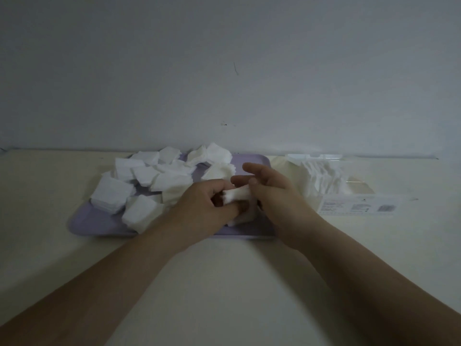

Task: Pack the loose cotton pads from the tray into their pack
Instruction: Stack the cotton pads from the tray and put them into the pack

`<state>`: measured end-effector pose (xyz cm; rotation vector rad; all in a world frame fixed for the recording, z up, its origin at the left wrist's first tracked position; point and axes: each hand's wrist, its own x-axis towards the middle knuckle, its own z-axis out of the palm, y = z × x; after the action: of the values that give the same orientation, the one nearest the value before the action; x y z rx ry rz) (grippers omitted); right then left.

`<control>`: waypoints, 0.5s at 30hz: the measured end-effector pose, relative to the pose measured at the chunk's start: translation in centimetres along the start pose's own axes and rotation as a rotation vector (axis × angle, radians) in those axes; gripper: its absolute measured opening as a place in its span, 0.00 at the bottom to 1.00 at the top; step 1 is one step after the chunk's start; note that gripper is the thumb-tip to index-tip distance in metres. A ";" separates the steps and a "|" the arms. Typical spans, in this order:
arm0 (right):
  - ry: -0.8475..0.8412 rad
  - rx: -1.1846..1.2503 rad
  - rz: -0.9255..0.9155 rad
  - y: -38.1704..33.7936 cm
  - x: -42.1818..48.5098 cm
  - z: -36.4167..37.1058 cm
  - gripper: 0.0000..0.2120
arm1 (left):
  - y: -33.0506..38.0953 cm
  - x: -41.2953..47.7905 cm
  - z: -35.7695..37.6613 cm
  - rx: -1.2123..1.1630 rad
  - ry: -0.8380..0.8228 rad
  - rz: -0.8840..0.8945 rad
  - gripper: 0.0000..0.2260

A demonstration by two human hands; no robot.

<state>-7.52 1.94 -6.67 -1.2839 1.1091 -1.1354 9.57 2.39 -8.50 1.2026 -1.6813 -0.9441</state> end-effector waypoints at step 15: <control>-0.037 -0.174 -0.188 0.0 -0.7 -2.3 0.11 | 0.5 0.2 -1.6 -0.171 -0.033 -0.162 0.07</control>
<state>-9.93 2.32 -6.72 -1.5659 1.0961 -1.1669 10.91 2.18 -7.44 1.2263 -1.5111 -1.1877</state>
